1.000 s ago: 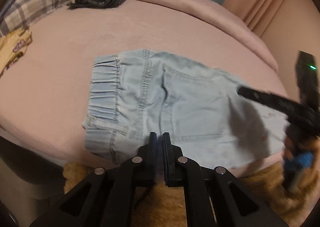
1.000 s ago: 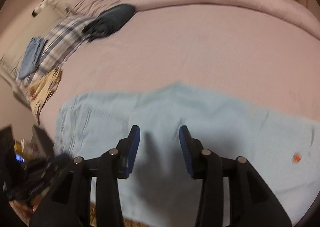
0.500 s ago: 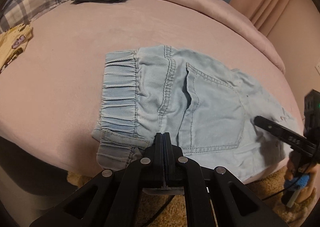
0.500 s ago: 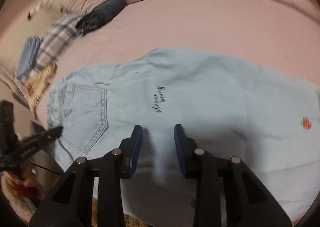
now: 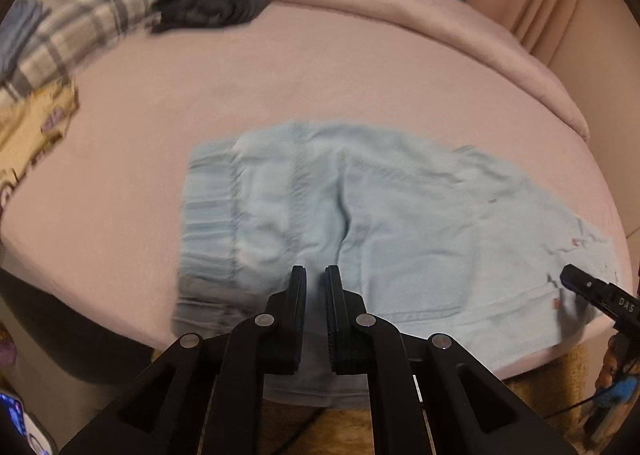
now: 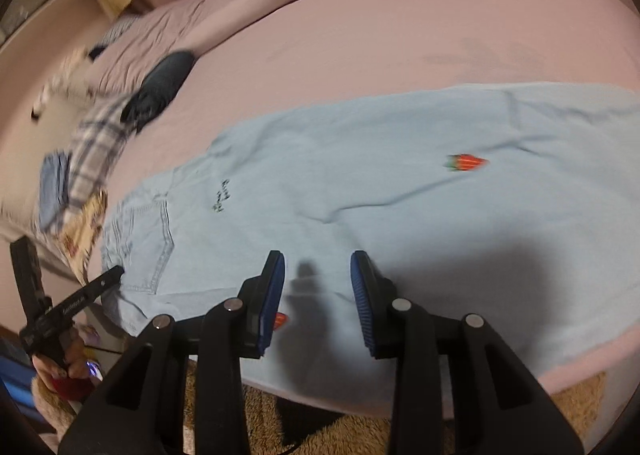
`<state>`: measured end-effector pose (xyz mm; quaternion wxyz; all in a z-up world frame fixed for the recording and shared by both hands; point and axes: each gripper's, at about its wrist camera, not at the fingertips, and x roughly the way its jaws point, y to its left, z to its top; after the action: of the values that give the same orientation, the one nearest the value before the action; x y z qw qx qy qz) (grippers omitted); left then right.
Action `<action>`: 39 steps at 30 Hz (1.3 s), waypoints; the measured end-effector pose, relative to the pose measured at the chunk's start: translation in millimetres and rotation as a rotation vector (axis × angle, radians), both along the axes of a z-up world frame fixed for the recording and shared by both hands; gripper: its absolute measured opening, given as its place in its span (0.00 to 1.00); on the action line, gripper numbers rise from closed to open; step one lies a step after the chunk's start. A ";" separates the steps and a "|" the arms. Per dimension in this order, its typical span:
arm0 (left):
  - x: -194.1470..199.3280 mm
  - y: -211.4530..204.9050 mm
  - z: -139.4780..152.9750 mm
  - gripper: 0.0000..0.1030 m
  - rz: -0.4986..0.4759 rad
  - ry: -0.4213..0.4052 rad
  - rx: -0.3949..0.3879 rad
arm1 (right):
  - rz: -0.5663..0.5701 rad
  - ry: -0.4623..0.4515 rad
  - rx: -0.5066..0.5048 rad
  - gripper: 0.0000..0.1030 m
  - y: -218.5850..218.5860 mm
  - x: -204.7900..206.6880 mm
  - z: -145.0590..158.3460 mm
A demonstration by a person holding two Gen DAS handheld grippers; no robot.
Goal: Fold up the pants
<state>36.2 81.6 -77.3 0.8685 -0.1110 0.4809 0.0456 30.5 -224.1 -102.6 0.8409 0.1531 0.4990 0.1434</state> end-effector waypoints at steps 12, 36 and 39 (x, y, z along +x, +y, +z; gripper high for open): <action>13.0 -106.0 8.8 0.12 -0.317 -0.038 -0.118 | -0.155 -0.024 -0.052 0.44 -65.3 -8.4 2.4; 37.0 -102.8 -35.7 0.12 -0.218 0.089 -0.108 | -0.568 -0.117 -0.062 0.00 -283.6 -47.9 7.0; 37.3 -107.7 -32.4 0.12 -0.224 0.091 -0.103 | -0.599 -0.135 -0.074 0.15 -274.3 -54.7 20.9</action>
<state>73.5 -26.1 -109.7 0.8385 -0.0991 0.5310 -0.0713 -24.3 -498.4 -81.7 0.8819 0.2527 0.3795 -0.1194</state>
